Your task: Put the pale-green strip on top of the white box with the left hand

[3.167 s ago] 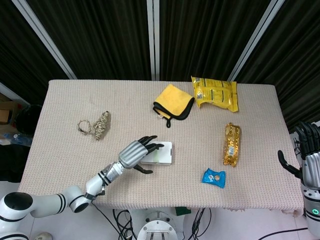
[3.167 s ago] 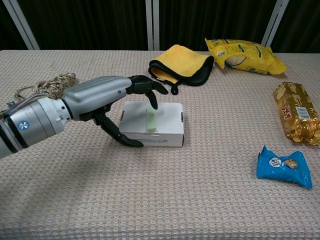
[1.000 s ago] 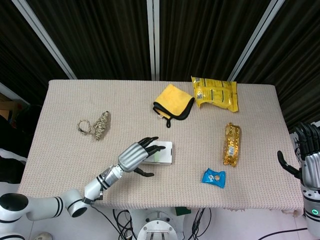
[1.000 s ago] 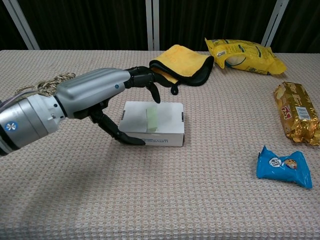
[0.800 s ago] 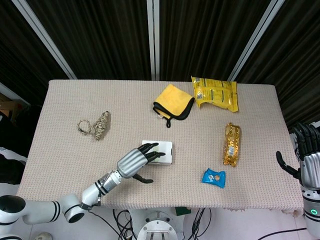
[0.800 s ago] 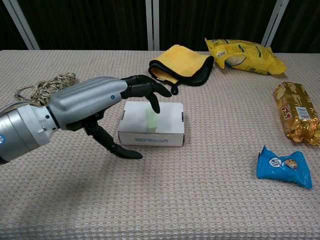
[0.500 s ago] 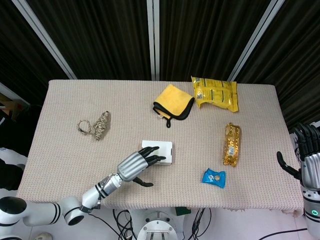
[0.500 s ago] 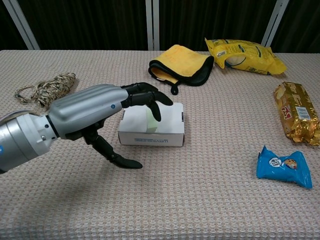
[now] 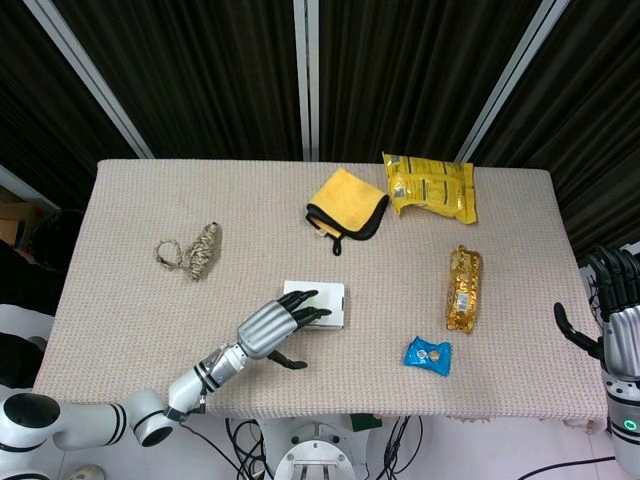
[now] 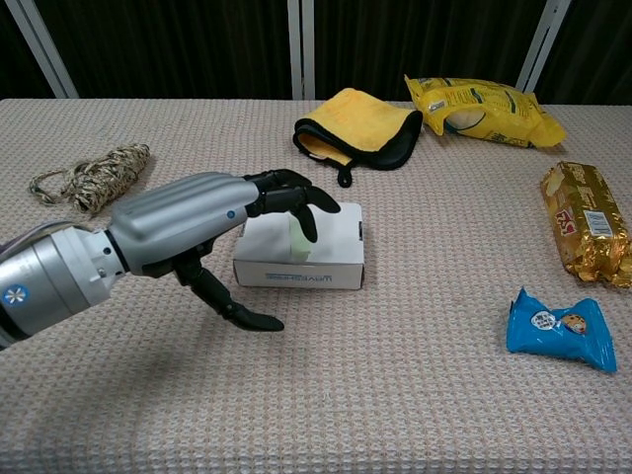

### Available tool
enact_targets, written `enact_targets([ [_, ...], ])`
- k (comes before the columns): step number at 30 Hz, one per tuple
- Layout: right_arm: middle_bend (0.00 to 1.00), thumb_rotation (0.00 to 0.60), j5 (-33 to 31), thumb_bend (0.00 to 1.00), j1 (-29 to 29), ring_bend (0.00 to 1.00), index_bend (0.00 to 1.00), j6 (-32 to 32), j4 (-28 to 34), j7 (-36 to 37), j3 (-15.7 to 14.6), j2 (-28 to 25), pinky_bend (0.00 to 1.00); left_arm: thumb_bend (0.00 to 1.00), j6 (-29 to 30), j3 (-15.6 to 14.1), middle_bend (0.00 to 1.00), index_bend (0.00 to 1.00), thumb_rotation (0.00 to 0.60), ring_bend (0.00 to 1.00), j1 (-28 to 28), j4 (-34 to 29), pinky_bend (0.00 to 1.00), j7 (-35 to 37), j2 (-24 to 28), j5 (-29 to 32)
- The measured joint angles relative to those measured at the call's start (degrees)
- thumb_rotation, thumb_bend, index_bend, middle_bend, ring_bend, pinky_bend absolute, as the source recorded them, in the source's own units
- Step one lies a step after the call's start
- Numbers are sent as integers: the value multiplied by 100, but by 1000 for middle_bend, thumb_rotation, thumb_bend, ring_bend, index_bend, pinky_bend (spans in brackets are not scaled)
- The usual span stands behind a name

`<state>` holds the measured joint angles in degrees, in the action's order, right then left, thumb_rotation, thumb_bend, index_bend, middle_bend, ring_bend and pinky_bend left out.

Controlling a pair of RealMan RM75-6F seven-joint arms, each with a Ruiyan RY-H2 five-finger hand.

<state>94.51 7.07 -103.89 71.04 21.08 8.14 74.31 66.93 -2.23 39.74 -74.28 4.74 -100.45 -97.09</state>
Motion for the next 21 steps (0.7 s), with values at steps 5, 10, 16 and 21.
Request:
enact_targets([
  [5, 0, 600, -7, 335, -3, 0, 0, 6, -15, 6, -4, 10, 0, 25, 13, -25, 309, 144, 451, 44, -8, 1, 160, 10, -4, -35],
  [10, 0, 600, -3, 334, -6, 0, 0, -4, -25, 5, -6, 16, 0, 26, 21, -49, 309, 144, 451, 44, -21, -7, 160, 11, -9, -62],
  [16, 0, 600, 0, 334, -8, 0, 0, -2, -32, 2, -13, 22, 0, 27, -24, -57, 310, 144, 451, 44, -25, 33, 160, 0, -36, -49],
  [21, 0, 600, -13, 335, -12, 0, 0, 6, -49, 12, -14, 29, 0, 27, -47, -60, 313, 144, 450, 44, -28, 65, 160, -3, -59, -42],
])
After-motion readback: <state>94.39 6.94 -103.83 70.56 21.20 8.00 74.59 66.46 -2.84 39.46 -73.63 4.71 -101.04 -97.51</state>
